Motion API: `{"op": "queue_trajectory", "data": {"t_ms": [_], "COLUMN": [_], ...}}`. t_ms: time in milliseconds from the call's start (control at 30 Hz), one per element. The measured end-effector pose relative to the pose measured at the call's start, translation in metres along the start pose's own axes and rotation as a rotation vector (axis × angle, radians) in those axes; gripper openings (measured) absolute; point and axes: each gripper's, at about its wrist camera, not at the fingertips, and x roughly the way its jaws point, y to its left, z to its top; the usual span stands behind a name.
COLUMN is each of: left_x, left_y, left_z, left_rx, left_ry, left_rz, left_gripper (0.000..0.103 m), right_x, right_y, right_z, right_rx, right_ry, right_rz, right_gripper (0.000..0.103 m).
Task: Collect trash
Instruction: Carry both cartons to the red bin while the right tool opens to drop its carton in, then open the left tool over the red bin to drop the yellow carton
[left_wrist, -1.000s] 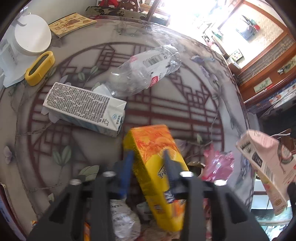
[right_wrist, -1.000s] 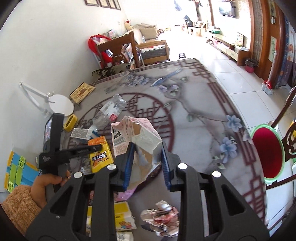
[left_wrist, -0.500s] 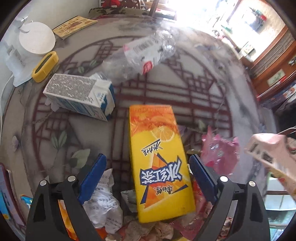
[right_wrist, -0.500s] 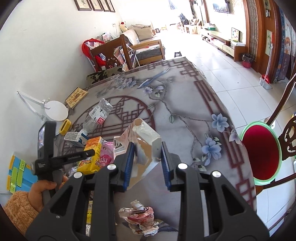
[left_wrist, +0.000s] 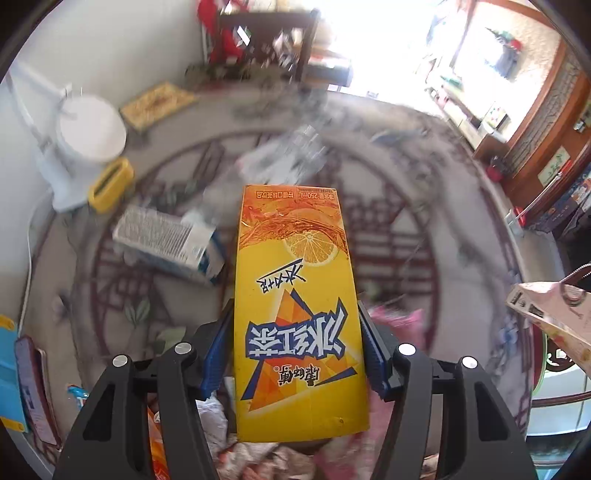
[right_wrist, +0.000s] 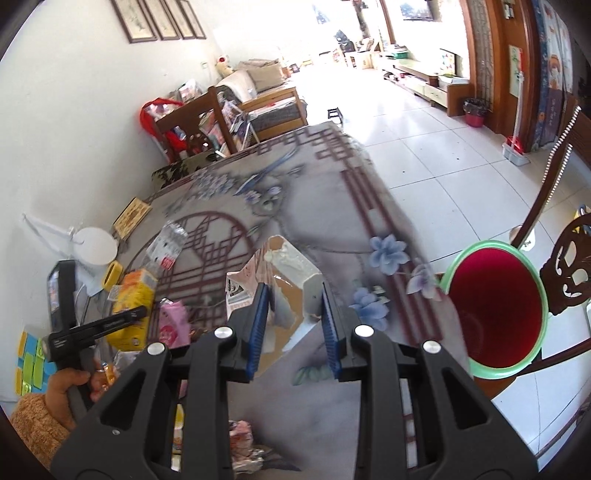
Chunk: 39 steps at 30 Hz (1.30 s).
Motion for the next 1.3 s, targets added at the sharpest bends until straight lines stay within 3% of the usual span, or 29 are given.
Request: {"op": "queue_trajectory", "data": {"t_ms": [233,433,500,533,600,633,867,1033,1200,1267,1300], "left_x": [-0.044,-0.061,-0.066,-0.066,-0.065,-0.064,-0.043,-0.026,-0.016,-0.014,-0.017], "left_y": [-0.071,-0.156,-0.188,-0.203,-0.233,-0.245,-0.343,-0.405,-0.443,-0.448,-0.449], "left_z": [-0.001,-0.015,-0.023,-0.026,-0.035,-0.04,-0.076,-0.103,-0.123,-0.127,-0.129], "left_rx": [0.099,0.202,0.259,0.285,0.327,0.346,0.524,0.649,0.718,0.73,0.732], "left_ry": [-0.117,-0.122,-0.125,-0.122,-0.106,-0.098,0.009,0.067,0.118,0.121,0.109], "left_rz": [-0.063,-0.192,-0.227,-0.245,-0.287,-0.305,-0.418,-0.486,-0.531,-0.531,-0.531], "left_gripper": [0.057,0.057,0.057,0.057,0.057,0.057,0.057,0.057,0.06,0.076,0.077], "right_x": [-0.016,-0.013,-0.01,-0.01,-0.012,-0.015,-0.051,-0.09,-0.12,-0.127,-0.13], "right_y": [-0.087,-0.164,-0.183,-0.191,-0.203,-0.208,-0.226,-0.244,-0.264,-0.271,-0.274], "right_z": [0.011,0.007,0.004,0.003,0.002,0.001,-0.008,-0.023,-0.044,-0.052,-0.056], "right_rx": [0.092,0.163,0.185,0.193,0.194,0.194,0.193,0.202,0.269,0.295,0.307], "right_ry": [-0.045,0.0,0.015,0.015,0.014,0.008,-0.035,-0.063,-0.075,-0.072,-0.071], "right_rz": [-0.174,-0.338,-0.378,-0.381,-0.395,-0.406,-0.442,-0.532,-0.598,-0.618,-0.626], "right_gripper": [0.028,0.028,0.034,0.038,0.062,0.064,0.077,0.081,0.081,0.081,0.081]}}
